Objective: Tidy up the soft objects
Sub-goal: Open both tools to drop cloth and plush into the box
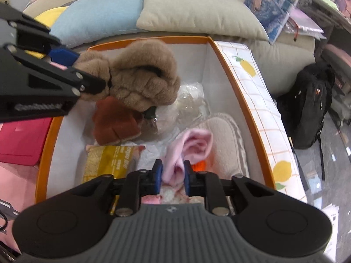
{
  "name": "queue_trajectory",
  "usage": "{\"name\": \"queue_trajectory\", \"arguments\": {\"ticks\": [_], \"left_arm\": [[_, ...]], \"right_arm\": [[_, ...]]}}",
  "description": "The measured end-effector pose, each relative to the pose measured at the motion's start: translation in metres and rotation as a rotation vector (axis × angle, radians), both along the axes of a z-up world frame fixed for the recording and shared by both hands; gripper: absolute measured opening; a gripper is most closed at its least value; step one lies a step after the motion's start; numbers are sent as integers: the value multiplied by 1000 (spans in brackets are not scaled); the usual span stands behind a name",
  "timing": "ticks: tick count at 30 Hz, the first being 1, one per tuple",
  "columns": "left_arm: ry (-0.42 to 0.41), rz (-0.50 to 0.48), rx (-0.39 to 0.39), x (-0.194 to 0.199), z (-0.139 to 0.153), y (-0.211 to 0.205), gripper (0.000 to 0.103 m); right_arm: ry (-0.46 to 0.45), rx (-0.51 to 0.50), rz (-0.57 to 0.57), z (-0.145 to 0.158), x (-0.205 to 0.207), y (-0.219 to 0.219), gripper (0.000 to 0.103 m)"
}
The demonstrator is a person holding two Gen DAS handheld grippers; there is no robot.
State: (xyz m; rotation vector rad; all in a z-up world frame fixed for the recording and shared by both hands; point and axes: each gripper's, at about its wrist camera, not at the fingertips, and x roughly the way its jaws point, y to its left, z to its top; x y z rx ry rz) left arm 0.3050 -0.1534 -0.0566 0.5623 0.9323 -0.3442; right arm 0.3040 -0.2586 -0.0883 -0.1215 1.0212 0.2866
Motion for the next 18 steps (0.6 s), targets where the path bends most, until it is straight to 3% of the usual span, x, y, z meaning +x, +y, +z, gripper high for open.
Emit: {"name": "queue_trajectory", "arguments": {"ticks": [4, 9, 11, 13, 18], "left_arm": [[20, 8, -4, 0, -5, 4, 38], [27, 6, -35, -4, 1, 10, 50], [9, 3, -57, -8, 10, 13, 56], [-17, -4, -79, -13, 21, 18, 67], [-94, -37, -135, -36, 57, 30, 74]], "right_arm": [[12, -1, -15, 3, -1, -3, 38], [26, -10, -13, 12, -8, -4, 49], [23, -29, -6, 18, -10, -3, 55], [23, -40, -2, 25, -11, -4, 57], [-5, -43, 11, 53, -17, -4, 68]]}}
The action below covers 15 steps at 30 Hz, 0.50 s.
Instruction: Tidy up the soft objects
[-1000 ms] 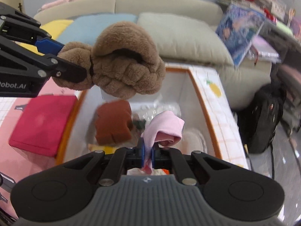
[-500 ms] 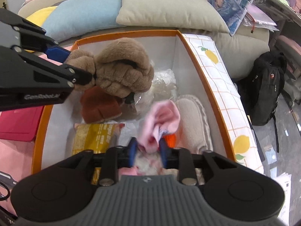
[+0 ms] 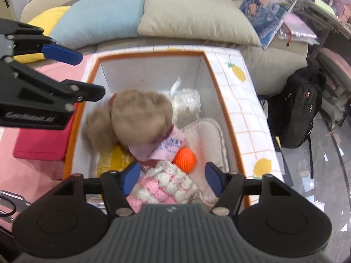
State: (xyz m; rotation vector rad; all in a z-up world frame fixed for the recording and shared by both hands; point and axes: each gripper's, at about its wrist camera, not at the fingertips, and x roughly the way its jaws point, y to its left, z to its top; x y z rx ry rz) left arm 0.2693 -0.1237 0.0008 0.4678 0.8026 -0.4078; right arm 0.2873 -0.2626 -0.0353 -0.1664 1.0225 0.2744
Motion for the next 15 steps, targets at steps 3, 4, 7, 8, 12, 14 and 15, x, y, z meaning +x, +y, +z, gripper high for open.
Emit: {"name": "queue_trajectory", "arguments": {"ticks": [3, 4, 7, 8, 12, 14, 15], "left_arm": [[-46, 10, -38, -17, 22, 11, 77], [-59, 18, -56, -23, 29, 14, 77], [-95, 84, -115, -41, 50, 29, 78], [-117, 112, -141, -48, 58, 36, 78], [-148, 243, -239, -68, 80, 63, 78], [-164, 303, -260, -77, 88, 75, 78], [-175, 333, -269, -82, 90, 80, 78]], "right_arm": [[-34, 6, 3, 21, -6, 3, 73], [-50, 10, 2, 28, -9, 4, 76], [-107, 35, 5, 49, -22, 11, 82], [-125, 43, 9, 56, -27, 14, 83], [-199, 92, 22, 74, -47, 30, 86], [-231, 129, 12, 78, -57, 38, 86], [-244, 144, 12, 80, -62, 42, 86]]}}
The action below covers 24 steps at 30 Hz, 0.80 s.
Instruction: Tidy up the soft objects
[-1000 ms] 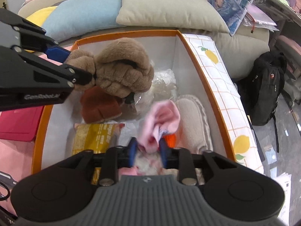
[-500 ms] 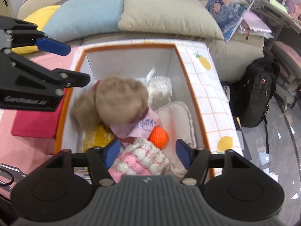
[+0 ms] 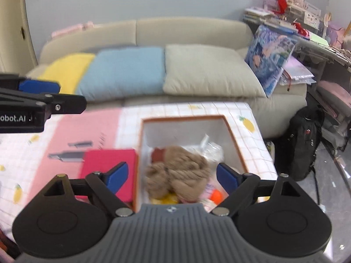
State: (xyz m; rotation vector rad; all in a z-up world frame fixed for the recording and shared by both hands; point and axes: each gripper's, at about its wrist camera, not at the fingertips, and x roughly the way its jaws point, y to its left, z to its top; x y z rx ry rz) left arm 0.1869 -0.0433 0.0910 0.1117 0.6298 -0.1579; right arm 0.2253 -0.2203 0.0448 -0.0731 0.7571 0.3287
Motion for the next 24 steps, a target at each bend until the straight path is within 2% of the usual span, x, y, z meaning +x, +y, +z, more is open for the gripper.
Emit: {"name": "queue_trajectory", "arguments": {"ticks": [5, 9, 11, 16, 18, 21, 24], "left_arm": [[-6, 107, -68, -26, -1, 25, 78], [0, 194, -136, -49, -15, 43, 77], [3, 241, -135, -63, -26, 46, 75], [36, 271, -156, -96, -50, 52, 75], [32, 295, -138, -111, -54, 52, 74], [10, 314, -136, -127, -56, 52, 74], [25, 320, -161, -138, -64, 52, 74]], "right_arm": [[-72, 36, -4, 5, -29, 21, 90], [-123, 63, -15, 6, -56, 30, 93], [-135, 56, -12, 3, -71, 35, 93], [-157, -2, -30, -12, -105, 40, 93], [-166, -19, -55, -16, -118, 38, 93], [-144, -24, -91, -23, -132, 35, 93], [-119, -23, -130, -31, -143, 34, 93]]}}
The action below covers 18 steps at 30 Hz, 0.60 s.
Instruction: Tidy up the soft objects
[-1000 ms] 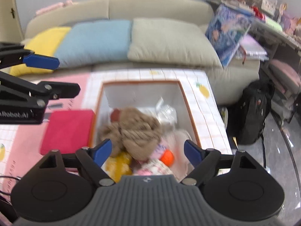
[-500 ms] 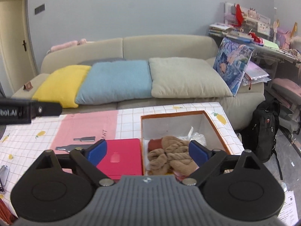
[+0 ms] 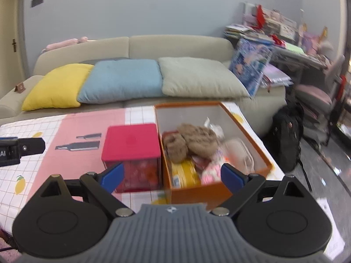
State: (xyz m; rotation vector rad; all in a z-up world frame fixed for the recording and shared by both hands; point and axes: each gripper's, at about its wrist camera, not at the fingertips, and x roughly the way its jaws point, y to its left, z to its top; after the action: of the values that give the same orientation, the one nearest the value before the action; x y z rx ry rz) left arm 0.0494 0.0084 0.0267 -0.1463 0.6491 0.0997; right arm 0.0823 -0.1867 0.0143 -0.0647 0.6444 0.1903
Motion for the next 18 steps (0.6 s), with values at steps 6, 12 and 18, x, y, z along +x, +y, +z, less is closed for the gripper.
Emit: {"name": "queue_trajectory", "arguments": {"ticks": [6, 12, 18], "left_arm": [[110, 6, -38, -4, -23, 4, 75], [185, 38, -86, 0, -37, 14, 75], [201, 22, -67, -1, -39, 10, 74]], "right_arm": [[-1, -49, -10, -12, -11, 8, 97], [67, -66, -8, -26, -6, 11, 97], [73, -80, 5, -29, -7, 13, 97]]}}
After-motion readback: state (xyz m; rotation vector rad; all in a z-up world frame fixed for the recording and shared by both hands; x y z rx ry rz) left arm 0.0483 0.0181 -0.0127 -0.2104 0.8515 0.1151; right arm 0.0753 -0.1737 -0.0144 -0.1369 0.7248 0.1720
